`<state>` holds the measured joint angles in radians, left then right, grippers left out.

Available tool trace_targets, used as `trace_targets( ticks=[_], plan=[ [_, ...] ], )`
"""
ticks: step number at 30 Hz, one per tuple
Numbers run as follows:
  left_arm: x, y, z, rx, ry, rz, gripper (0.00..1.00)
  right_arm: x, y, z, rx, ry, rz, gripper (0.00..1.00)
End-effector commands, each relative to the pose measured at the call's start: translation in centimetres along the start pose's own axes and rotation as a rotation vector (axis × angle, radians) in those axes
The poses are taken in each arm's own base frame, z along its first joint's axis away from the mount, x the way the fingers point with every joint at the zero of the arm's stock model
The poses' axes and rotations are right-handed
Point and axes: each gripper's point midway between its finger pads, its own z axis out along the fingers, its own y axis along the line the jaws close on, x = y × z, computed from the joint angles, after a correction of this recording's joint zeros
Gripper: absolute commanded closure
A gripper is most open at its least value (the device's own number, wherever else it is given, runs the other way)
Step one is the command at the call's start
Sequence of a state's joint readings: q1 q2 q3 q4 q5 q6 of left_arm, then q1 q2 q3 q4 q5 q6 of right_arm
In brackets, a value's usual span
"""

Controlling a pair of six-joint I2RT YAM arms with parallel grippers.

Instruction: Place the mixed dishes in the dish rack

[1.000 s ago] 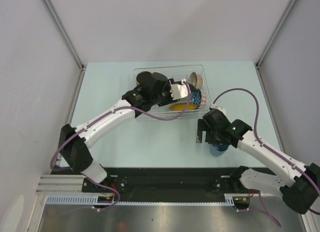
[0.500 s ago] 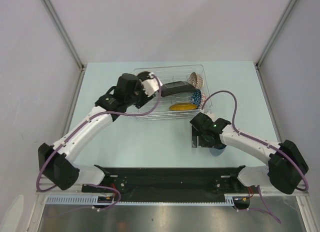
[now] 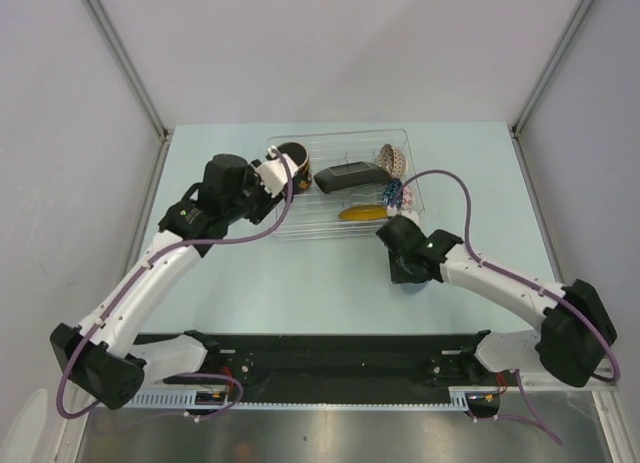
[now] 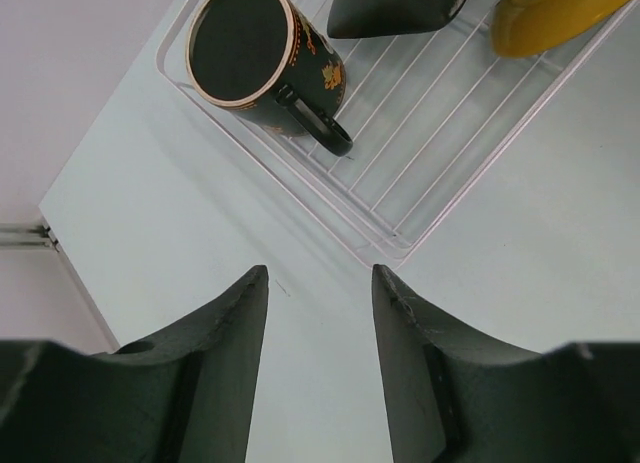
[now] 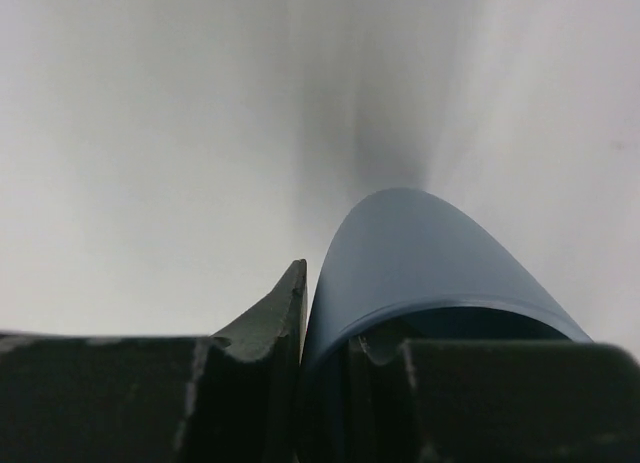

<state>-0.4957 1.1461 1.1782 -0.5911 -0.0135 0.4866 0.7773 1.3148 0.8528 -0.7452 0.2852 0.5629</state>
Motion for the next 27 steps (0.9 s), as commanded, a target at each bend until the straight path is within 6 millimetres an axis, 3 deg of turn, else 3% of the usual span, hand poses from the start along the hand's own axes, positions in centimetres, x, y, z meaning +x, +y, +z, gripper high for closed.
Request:
trace_targets(
  ticks=[1,3,4,5,6,7,8,9,10,12,13,14,18,20,23,27],
  plan=[
    [-3.9,2.0,-0.9,-0.028,-0.076,-0.08,0.5,-11.5,4.7,-10.0,-0.33,-0.369,0.039,1.0],
    [-6.3,2.6,-1.5,0.014,-0.104,-0.136,0.51,-14.6,6.6,-15.3,-0.565,-0.476,0.063,1.0],
    [-7.0,3.2,-1.9,0.026,-0.114,-0.165,0.5,-18.9,6.6,-19.3,-0.695,-0.629,0.129,1.0],
    [-8.2,2.5,-2.3,0.098,-0.147,-0.217,0.45,-19.4,7.8,-22.2,-0.863,-0.653,0.1,1.0],
    [-10.0,3.2,-3.6,0.116,-0.178,-0.248,0.44,-20.5,7.9,-24.6,-0.951,-0.714,0.1,1.0],
    [-10.1,3.7,-3.1,0.138,-0.167,-0.315,0.41,-22.4,7.8,-28.4,-1.097,-0.815,0.111,1.0],
    [-11.3,2.9,-3.4,0.222,-0.2,-0.331,0.38,-23.3,8.1,-29.9,-1.166,-0.864,0.094,1.0],
    [-12.6,3.2,-4.4,0.245,-0.227,-0.341,0.34,-24.3,8.2,-32.6,-1.25,-0.963,0.067,1.0],
    [-13.1,2.8,-3.8,0.294,-0.221,-0.365,0.31,-24.4,8.3,-33.4,-1.317,-0.945,0.079,1.0],
    [-15.6,1.8,-5.4,0.408,-0.284,-0.371,0.29,-25.5,9.0,-34.1,-1.409,-0.972,0.066,1.0],
    [-16.0,1.2,-4.8,0.462,-0.274,-0.401,0.27,-25.4,9.4,-34.3,-1.457,-0.957,0.044,1.0],
    [-17.5,0.5,-5.9,0.546,-0.321,-0.399,0.27,-25.4,9.6,-34.8,-1.529,-0.907,0.09,1.0],
    [-18.9,-1.6,-5.2,0.778,-0.328,-0.474,0.27,-25.9,10.3,-35.8,-1.762,-0.872,0.108,1.0],
    [-19.9,-1.7,-4.6,0.84,-0.332,-0.528,0.27,-26.0,10.3,-35.4,-1.799,-0.822,0.146,1.0],
    [-21.3,-1.7,-5.3,0.912,-0.391,-0.531,0.26,-26.1,10.5,-35.2,-1.803,-0.816,0.15,1.0],
    [-21.7,-2.1,-5.7,0.974,-0.434,-0.551,0.22,-26.4,10.5,-34.8,-1.781,-0.811,0.167,1.0]
  ],
)
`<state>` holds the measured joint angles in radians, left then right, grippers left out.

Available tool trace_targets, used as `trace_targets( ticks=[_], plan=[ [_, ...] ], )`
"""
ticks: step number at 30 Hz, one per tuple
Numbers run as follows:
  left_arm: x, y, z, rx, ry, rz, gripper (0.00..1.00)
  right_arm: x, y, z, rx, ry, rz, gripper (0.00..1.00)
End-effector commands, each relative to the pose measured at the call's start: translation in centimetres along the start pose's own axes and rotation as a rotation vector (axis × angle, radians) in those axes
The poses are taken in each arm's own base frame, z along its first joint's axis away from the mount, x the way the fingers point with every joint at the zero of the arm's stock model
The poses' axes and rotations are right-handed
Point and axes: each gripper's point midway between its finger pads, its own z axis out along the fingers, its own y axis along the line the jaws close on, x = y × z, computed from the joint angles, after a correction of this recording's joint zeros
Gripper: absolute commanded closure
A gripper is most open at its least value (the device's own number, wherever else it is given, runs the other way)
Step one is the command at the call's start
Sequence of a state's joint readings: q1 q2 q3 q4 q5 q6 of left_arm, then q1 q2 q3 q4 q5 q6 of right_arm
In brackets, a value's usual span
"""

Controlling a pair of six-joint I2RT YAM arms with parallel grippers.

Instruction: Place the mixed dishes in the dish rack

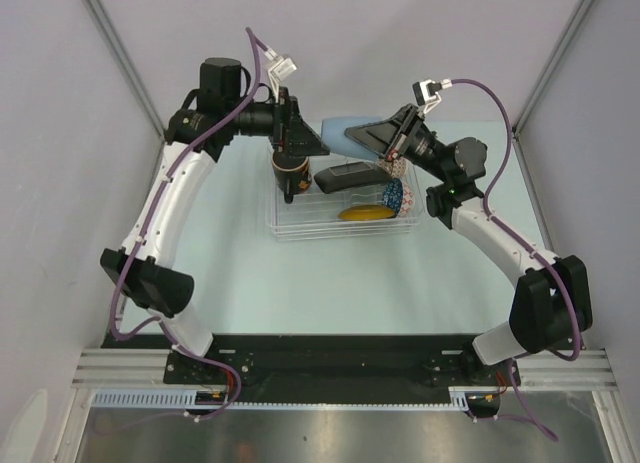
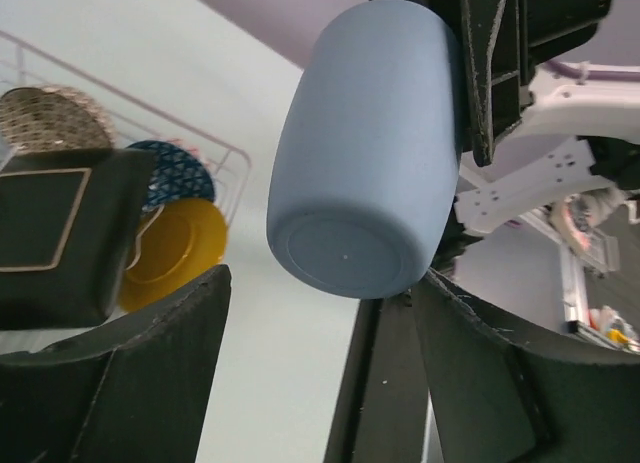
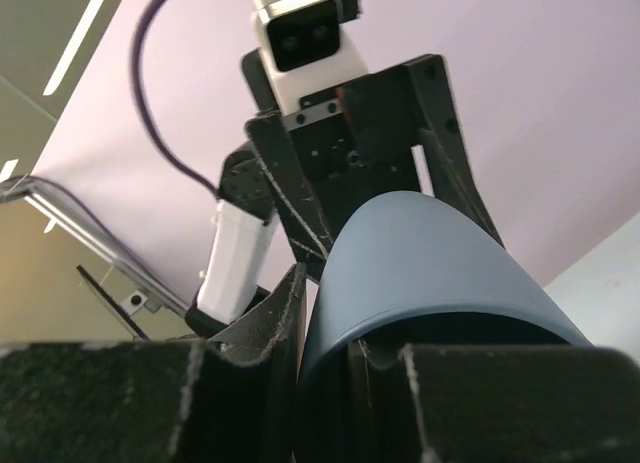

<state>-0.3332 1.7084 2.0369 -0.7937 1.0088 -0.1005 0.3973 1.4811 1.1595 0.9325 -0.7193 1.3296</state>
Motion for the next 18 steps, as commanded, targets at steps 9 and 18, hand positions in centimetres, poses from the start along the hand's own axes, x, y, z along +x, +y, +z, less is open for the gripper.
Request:
trace_targets(
  ticks=[9,18],
  plan=[
    [-2.5,-5.6,-0.6,0.355,-0.096,-0.09,0.17,-0.3,3.7,0.2,-0.139,0.003,0.003,1.0],
    [-2.8,-5.5,-0.1,0.39,-0.138,-0.053,0.13,0.0,3.2,0.6,-0.158,-0.001,0.03,1.0]
  ],
)
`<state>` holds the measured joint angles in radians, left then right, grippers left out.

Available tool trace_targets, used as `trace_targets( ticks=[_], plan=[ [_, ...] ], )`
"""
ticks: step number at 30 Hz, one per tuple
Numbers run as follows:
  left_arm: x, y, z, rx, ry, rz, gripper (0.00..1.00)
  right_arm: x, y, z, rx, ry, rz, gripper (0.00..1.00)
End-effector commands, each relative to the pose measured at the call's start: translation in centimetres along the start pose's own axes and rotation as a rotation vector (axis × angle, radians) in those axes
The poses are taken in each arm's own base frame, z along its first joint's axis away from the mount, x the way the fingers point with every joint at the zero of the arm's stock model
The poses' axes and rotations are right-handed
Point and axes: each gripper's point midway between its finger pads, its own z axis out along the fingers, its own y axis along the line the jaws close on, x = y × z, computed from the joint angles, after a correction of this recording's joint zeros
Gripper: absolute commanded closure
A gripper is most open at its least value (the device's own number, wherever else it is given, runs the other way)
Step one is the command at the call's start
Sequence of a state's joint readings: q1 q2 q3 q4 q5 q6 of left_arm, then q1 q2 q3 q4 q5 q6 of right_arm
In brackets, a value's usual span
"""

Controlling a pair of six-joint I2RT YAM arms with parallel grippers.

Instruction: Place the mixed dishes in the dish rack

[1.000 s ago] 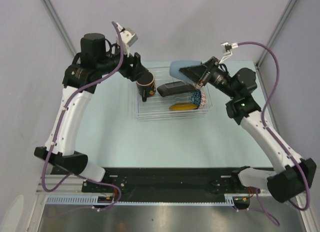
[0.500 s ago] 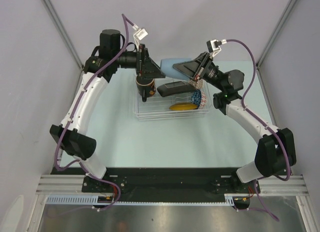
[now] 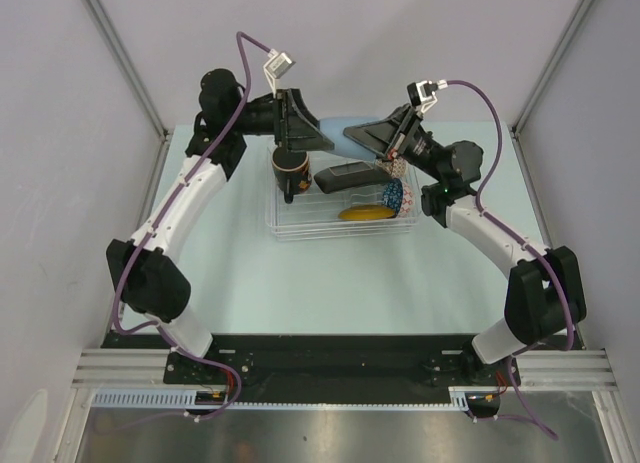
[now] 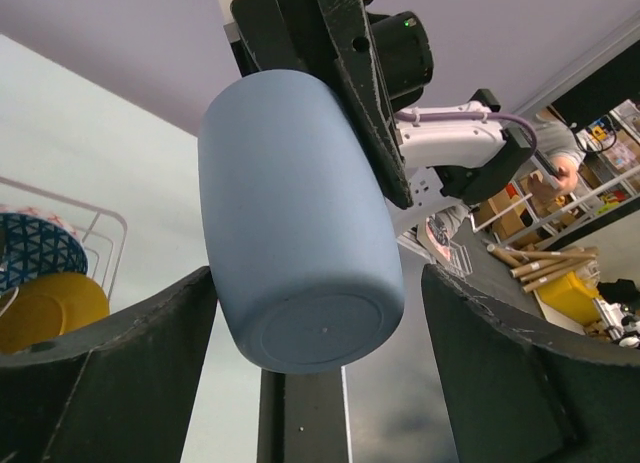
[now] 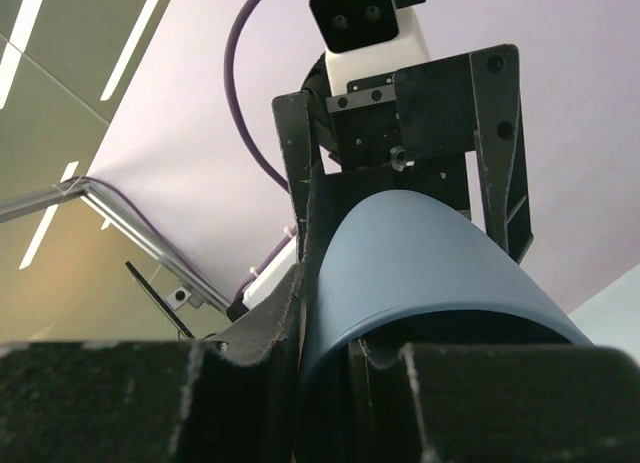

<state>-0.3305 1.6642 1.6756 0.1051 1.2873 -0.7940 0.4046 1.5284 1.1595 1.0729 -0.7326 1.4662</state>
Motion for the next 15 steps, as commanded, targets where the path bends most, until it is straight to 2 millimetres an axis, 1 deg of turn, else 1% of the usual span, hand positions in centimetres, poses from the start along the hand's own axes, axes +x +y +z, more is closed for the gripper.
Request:
trace_targets(
  ticks=[1,3,10,14,15],
  plan=[
    [-1.3,-2.9,0.1,0.059,-0.015,0.102,0.13,-0.3,2.0,0.6,-0.074,-0.016,-0.032,1.0],
    [-1.3,-2.8,0.2,0.059,-0.016,0.099,0.13,-0.3,1.8,0.7,-0.071,-0.021,-0.029,1.0],
    [-0.6,-2.0,1.0,0.054,-0.006,0.089,0.13,-0.3,2.0,0.7,-0.087,-0.024,-0.044,1.0],
    [0.3,-1.0,2.0,0.041,0.008,0.076,0.13,-0.4,2.0,0.7,-0.088,-0.028,-0.047,1.0],
    [0.5,-1.1,2.5,0.042,0.011,0.079,0.13,-0.3,2.0,0.7,-0.088,-0.025,-0.044,1.0]
  ],
)
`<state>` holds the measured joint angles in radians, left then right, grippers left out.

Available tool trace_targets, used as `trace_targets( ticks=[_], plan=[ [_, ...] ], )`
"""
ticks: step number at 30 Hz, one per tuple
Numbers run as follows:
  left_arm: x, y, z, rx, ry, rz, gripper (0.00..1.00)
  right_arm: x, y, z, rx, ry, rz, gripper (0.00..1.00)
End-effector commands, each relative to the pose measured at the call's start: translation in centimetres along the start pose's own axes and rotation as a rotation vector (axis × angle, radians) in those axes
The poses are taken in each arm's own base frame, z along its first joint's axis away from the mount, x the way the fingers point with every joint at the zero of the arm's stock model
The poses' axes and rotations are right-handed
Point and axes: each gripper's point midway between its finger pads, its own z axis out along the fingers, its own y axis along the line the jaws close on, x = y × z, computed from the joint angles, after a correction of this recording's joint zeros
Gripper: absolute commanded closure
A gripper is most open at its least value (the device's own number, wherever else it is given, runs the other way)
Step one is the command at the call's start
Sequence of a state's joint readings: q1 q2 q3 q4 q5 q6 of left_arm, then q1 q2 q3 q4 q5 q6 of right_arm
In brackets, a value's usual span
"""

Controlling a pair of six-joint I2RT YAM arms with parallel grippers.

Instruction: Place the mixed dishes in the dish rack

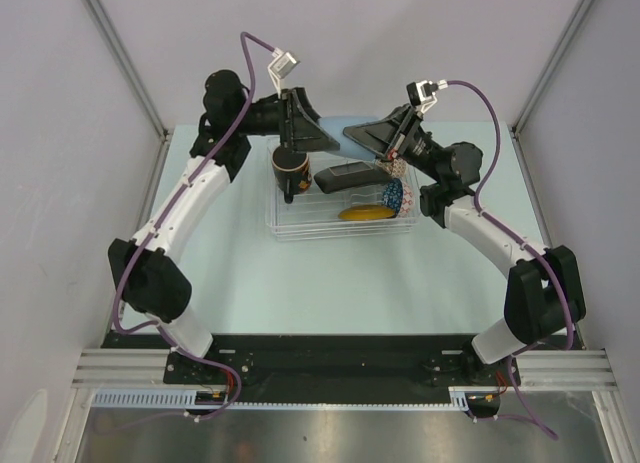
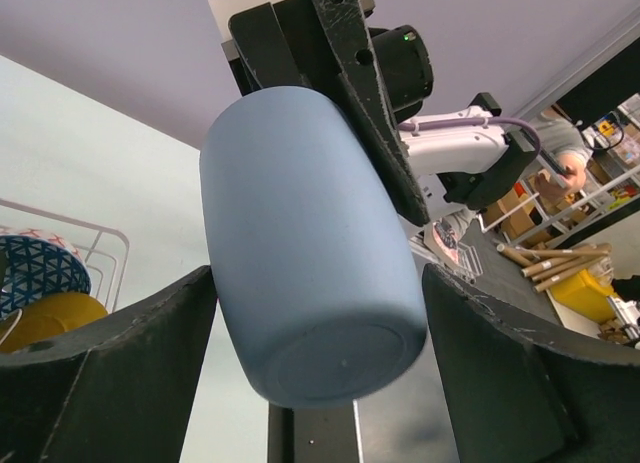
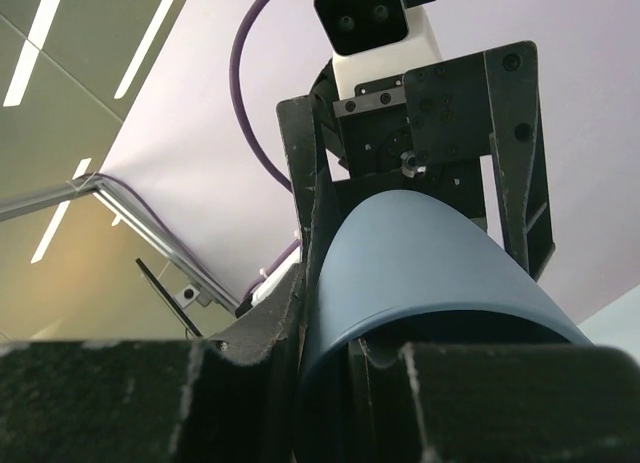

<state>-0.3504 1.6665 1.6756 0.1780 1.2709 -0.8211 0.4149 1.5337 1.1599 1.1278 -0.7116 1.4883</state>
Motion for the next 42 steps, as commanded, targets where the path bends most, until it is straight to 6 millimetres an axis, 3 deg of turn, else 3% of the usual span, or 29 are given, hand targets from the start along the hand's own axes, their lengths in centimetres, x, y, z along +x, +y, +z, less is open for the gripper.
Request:
trace_targets(
  ticks=[1,3,5,8,9,11,12,14,15,16,17,19,21,23,32,33,34,35,38,42],
  plan=[
    [1.0,-0.4,1.9,0.023,0.028,0.053,0.11,-0.1,1.0,0.5,-0.048,-0.005,-0.037,1.0],
    [1.1,-0.4,2.3,0.028,0.036,0.056,0.0,0.1,1.0,0.6,-0.05,-0.001,-0.036,1.0],
    [1.0,-0.4,2.4,0.023,0.033,0.064,0.02,0.1,1.1,0.6,-0.052,0.001,-0.035,1.0],
    [0.7,-0.1,2.4,0.0,0.029,0.075,0.26,0.3,1.2,0.6,-0.05,0.01,-0.037,1.0],
    [0.8,0.0,2.5,-0.003,0.03,0.078,0.49,0.3,1.1,0.5,-0.047,0.007,-0.038,1.0],
    [0.6,0.1,2.4,-0.021,0.023,0.083,0.66,0.4,1.0,0.4,-0.045,0.009,-0.034,1.0],
    [0.5,0.1,2.4,-0.023,0.019,0.113,0.8,0.4,1.0,0.3,-0.043,0.01,-0.032,1.0],
    [0.7,0.2,2.2,-0.044,0.027,0.09,0.87,0.5,1.0,0.3,-0.041,0.011,-0.03,1.0],
    [0.6,0.3,2.1,-0.048,0.025,0.105,0.97,0.6,0.9,0.2,-0.039,0.014,-0.028,0.99],
    [0.7,0.3,2.1,-0.053,0.029,0.097,1.0,0.6,0.8,0.1,-0.033,0.013,-0.026,0.93],
    [0.5,0.2,2.0,-0.055,0.027,0.104,1.0,0.6,0.7,0.0,-0.029,0.014,-0.023,0.8],
    [0.4,0.2,1.5,-0.065,0.026,0.105,1.0,0.3,0.4,-0.3,-0.012,0.014,-0.022,0.72],
    [-0.2,0.2,0.7,-0.086,0.018,0.148,1.0,-0.1,0.4,-0.7,0.003,0.015,-0.031,0.49],
    [-0.3,0.4,-0.4,-0.135,0.027,0.143,1.0,-0.8,0.1,-1.5,0.033,0.012,-0.052,0.4],
    [1.2,3.1,-7.3,-0.356,0.083,0.164,1.0,-2.7,-0.8,-5.0,0.169,0.012,-0.106,0.38],
    [1.8,5.1,-8.2,-0.433,0.132,0.252,1.0,-2.9,-1.2,-5.6,0.192,0.006,-0.117,0.38],
    [3.7,5.5,-9.0,-0.471,0.195,0.199,1.0,-3.0,-0.3,-5.9,0.192,-0.002,-0.145,0.38],
    [4.2,6.2,-9.6,-0.51,0.23,0.218,1.0,-3.4,-0.5,-6.5,0.217,-0.015,-0.15,0.37],
    [7.4,9.7,-11.9,-0.634,0.377,0.21,1.0,-3.5,-0.2,-7.3,0.249,-0.023,-0.189,0.36],
    [9.7,12.8,-14.1,-0.748,0.53,0.25,1.0,-3.3,-0.4,-8.0,0.292,-0.023,-0.212,0.36]
  ],
)
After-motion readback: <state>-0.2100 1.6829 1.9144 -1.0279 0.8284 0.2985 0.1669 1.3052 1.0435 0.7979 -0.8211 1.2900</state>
